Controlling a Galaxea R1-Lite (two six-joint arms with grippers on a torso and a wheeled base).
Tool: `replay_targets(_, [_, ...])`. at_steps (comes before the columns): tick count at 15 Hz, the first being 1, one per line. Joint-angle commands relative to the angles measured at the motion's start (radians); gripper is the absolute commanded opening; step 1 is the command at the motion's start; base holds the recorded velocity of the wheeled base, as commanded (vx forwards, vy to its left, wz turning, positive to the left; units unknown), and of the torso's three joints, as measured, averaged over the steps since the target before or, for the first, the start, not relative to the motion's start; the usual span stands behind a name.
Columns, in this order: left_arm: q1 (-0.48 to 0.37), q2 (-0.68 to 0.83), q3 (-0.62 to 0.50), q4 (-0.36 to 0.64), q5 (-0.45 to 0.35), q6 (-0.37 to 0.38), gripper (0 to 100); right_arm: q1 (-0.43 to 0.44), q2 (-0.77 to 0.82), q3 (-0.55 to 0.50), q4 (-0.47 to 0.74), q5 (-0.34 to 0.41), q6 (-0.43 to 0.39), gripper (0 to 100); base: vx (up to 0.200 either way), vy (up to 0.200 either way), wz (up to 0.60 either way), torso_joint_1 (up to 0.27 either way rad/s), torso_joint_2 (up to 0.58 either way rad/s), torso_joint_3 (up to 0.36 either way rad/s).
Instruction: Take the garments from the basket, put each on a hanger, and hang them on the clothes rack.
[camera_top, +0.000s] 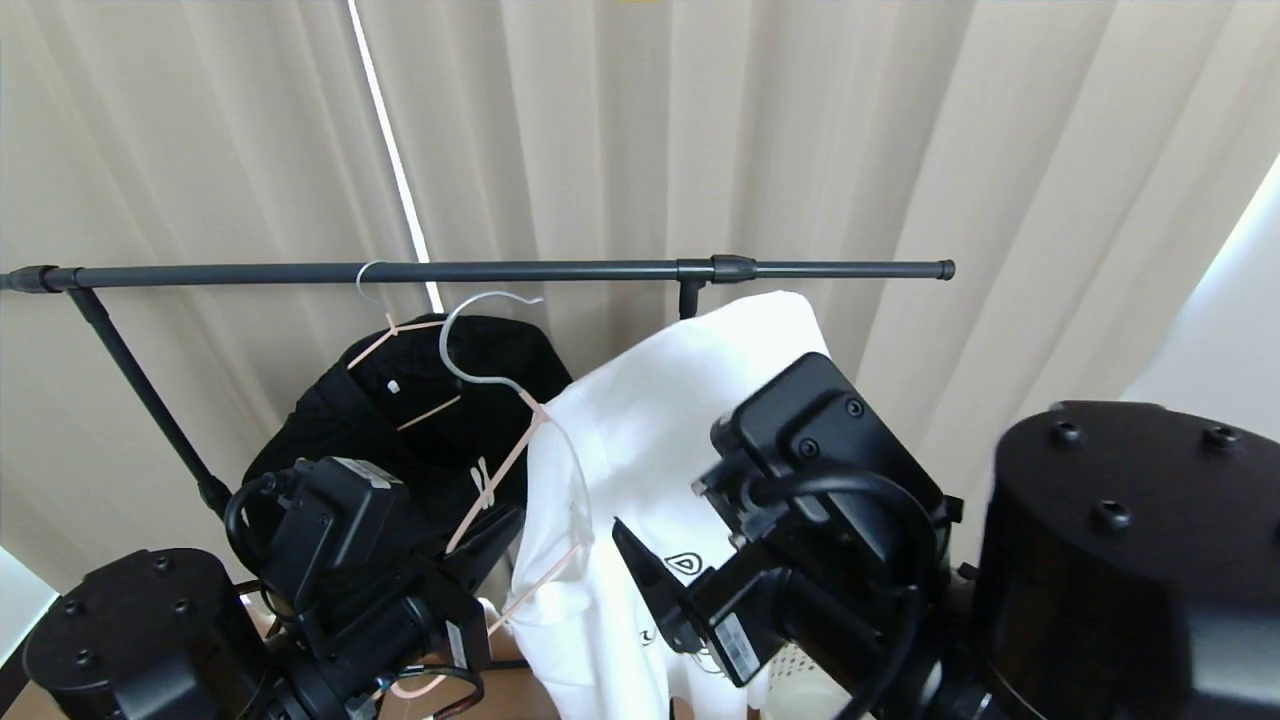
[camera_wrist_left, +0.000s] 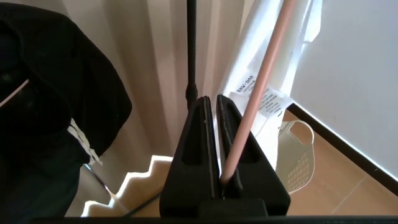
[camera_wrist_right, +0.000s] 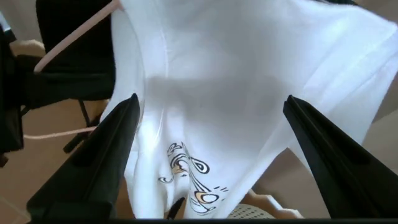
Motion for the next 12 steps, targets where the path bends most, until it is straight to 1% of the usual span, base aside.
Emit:
replay_targets(1, [0.011,0.003,0.014,0.001,-0.004,0.001,0,-0.046,-0.12,0.104,0.005,0.117,-0.072,100,0.0,0.0,0.0,0.0,0.0,0.0])
replay_targets(3, [0.037,0.003,0.02,0.001,-0.028,0.004,0,-0.138,-0.151,0.133,0.021,0.241,-0.119,100,0.0,0.0,0.0,0.0,0.0,0.0])
replay_targets(4, [0.06,0.002,0.032,0.001,-0.073,0.007,0,-0.173,-0.168,0.142,0.057,0.31,-0.122,100,0.0,0.0,0.0,0.0,0.0,0.0])
replay_targets(5, [0.086,-0.001,0.051,0.001,-0.123,0.013,0,-0.207,-0.192,0.155,0.102,0.398,-0.131,100,0.0,0.0,0.0,0.0,0.0,0.0])
replay_targets(6, [0.097,-0.003,0.063,-0.001,-0.145,0.016,0,-0.225,-0.209,0.161,0.122,0.451,-0.156,100,0.0,0.0,0.0,0.0,0.0,0.0])
replay_targets(7, [0.128,-0.006,0.088,-0.003,-0.188,0.049,0,-0.3,-0.254,0.156,0.182,0.579,-0.271,100,0.0,0.0,0.0,0.0,0.0,0.0])
replay_targets(8, [0.14,-0.006,0.094,-0.006,-0.195,0.056,0,-0.348,-0.269,0.139,0.235,0.64,-0.335,100,0.0,0.0,0.0,0.0,0.0,0.0])
replay_targets(9, [0.163,-0.006,0.106,-0.024,-0.231,0.073,0,-0.416,-0.28,0.07,0.366,0.735,-0.444,100,0.0,0.0,0.0,0.0,0.0,0.0])
replay_targets(10, [0.175,-0.006,0.118,-0.042,-0.266,0.085,0,-0.442,-0.28,0.004,0.498,0.792,-0.498,100,0.0,0.0,0.0,0.0,0.0,0.0])
replay_targets(11, [0.175,-0.006,0.118,-0.042,-0.266,0.085,0,-0.442,-0.28,0.004,0.498,0.792,-0.498,100,0.0,0.0,0.0,0.0,0.0,0.0])
replay_targets(12, [0.195,-0.001,0.118,-0.053,-0.323,0.136,0,-0.458,-0.244,-0.227,0.887,0.876,-0.552,100,0.0,0.0,0.0,0.0,0.0,0.0])
